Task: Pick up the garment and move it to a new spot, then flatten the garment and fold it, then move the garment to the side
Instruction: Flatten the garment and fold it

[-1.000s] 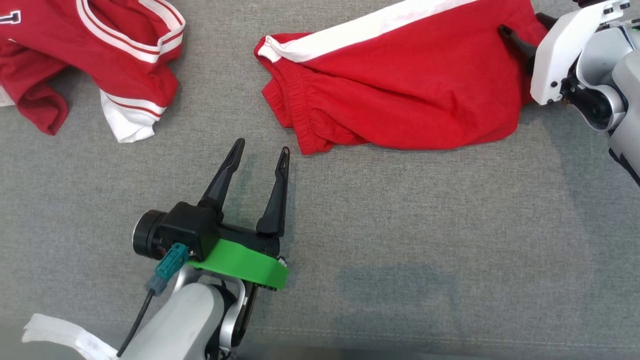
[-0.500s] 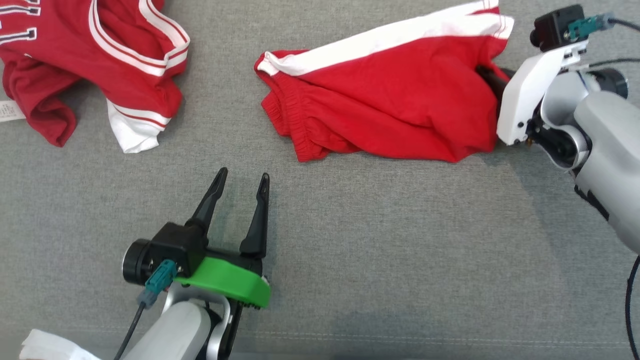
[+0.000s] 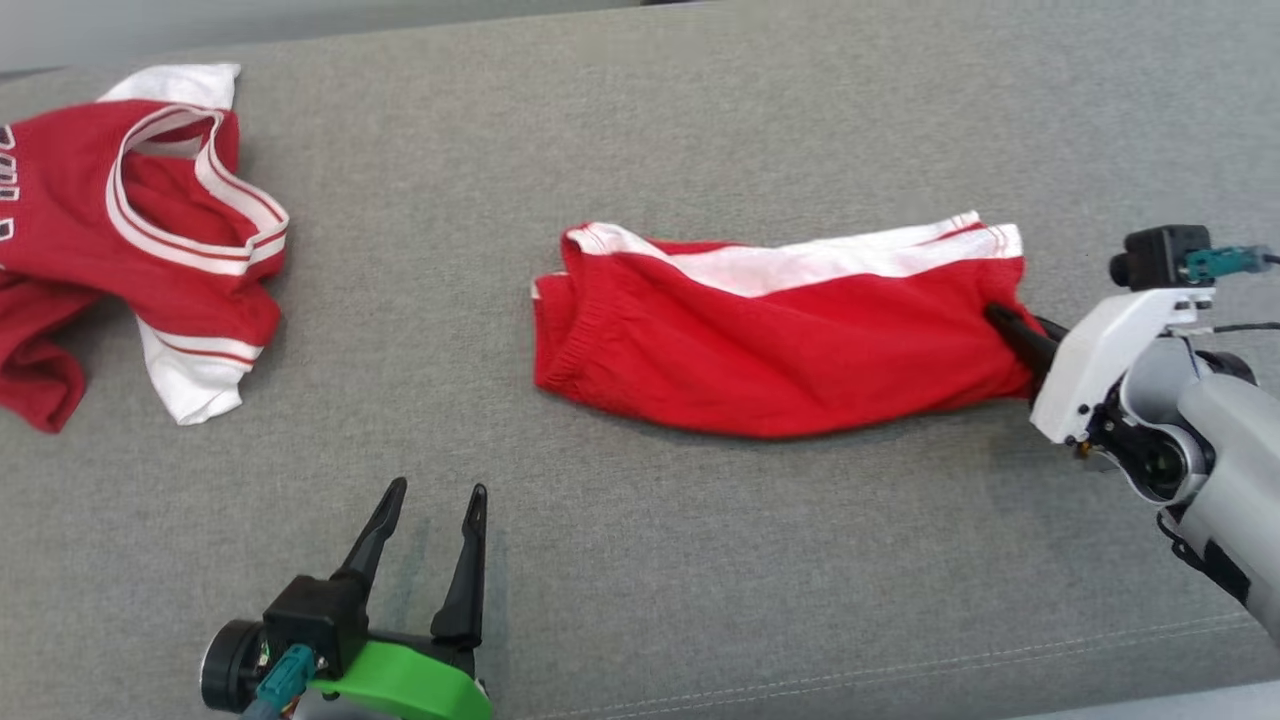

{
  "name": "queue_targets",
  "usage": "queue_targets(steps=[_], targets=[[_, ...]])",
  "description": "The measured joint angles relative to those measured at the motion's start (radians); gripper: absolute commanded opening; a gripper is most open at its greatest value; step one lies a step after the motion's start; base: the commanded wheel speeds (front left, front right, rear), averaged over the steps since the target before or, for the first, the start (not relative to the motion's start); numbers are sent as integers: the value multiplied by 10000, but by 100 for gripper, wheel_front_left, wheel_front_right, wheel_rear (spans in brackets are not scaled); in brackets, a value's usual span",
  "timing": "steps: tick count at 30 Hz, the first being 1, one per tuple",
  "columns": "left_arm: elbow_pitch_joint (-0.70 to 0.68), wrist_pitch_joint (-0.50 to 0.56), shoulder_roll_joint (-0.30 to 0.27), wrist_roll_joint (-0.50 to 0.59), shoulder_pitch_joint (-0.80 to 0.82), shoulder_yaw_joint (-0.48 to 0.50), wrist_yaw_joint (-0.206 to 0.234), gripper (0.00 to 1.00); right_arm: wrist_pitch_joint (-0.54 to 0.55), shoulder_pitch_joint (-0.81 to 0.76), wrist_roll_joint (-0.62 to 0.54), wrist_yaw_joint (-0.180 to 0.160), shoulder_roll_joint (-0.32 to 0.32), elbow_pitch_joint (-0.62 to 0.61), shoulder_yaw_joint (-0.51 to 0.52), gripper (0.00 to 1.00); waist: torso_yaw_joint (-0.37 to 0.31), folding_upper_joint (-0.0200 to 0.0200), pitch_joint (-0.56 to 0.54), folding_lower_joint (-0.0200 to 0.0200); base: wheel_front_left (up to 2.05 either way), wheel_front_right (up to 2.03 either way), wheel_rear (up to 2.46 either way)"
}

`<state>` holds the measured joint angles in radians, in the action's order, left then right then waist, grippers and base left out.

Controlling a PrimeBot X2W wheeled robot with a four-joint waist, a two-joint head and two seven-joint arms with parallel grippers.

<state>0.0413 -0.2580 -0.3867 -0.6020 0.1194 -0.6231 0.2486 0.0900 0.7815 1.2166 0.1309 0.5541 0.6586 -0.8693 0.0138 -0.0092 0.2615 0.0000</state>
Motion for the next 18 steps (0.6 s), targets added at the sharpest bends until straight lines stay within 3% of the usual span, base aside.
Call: queue_targets(steps=[9, 13, 18], targets=[[-221, -33, -88, 316, -730, 102, -19, 100, -1260, -649, -23, 0, 148, 2084, 846, 0, -614, 0, -846, 0, 0, 0, 0], [-311, -35, 196, 445, -894, 313, -33, 100, -1879, -690, -2, 2, -44, 3043, 1200, 0, -488, 0, -972, 0, 0, 0, 0], [-320, -44, 420, 591, -1155, 491, -169, 100, -2360, -468, -362, 2, 462, 3580, 1333, 0, -295, 0, -1032, 0, 0, 0, 0]])
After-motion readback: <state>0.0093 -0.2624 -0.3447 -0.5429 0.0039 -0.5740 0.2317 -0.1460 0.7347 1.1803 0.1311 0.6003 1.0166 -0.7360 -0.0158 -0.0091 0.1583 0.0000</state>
